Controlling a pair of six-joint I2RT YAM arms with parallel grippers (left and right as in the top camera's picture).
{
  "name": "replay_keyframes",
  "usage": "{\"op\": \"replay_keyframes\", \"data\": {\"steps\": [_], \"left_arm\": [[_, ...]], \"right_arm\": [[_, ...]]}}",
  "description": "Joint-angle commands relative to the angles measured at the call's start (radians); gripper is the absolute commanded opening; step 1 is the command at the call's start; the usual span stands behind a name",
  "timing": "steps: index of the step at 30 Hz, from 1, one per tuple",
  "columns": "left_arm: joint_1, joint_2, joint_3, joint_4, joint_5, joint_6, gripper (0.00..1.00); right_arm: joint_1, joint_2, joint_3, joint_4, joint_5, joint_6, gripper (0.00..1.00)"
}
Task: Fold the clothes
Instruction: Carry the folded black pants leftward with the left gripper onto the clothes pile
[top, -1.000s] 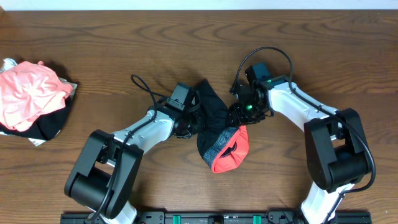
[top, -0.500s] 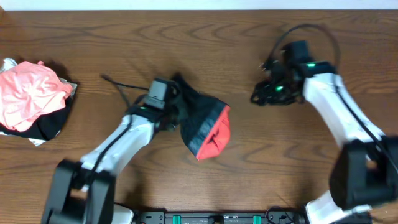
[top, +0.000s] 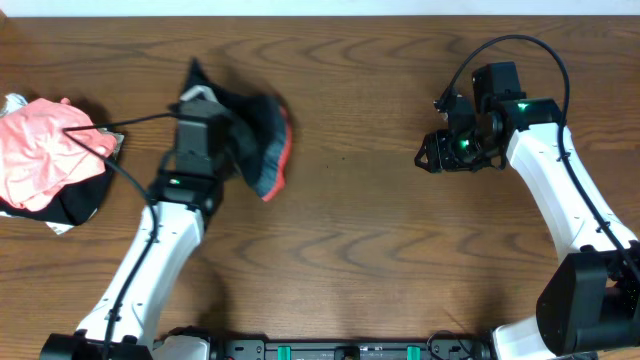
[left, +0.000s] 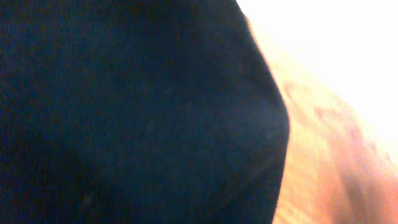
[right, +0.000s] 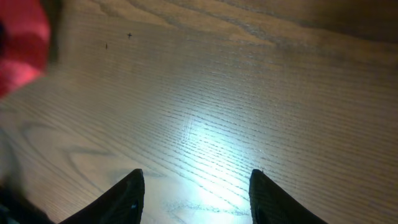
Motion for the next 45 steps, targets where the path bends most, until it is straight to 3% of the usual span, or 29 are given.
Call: {"op": "replay_keyframes", "data": {"steps": [1, 5, 12, 21, 29, 45], "left_arm": [[0.087, -0.015, 0.120, 0.016, -0.040, 0.061, 0.06], [0.193, -0.009, 0.233, 0.015, -0.040, 0.120, 0.06], [0.398, 0.053, 0.365, 0.064, -0.040, 0.119, 0.06], [0.644, 0.192, 0.387, 0.161, -0.039, 0.103, 0.06], [0.724, 0.298, 0.387, 0.209, -0.031, 0.104, 0.06], [0.726, 0.341, 0.386, 0.404, 0.006, 0.079, 0.06]], "right_arm": [[0.003, 0.002, 0.000, -0.002, -0.001, -0.018, 0.52], [0.005, 0.002, 0.000, 0.000, -0.001, -0.018, 0.52], [0.007, 0.002, 0.000, -0.002, -0.001, -0.018, 0.52], [0.007, 0.002, -0.018, -0.010, -0.001, -0.018, 0.52], [0.007, 0.002, -0.076, 0.007, -0.001, -0.014, 0.52], [0.007, 0.002, -0.095, 0.029, -0.001, -0.010, 0.52]]}}
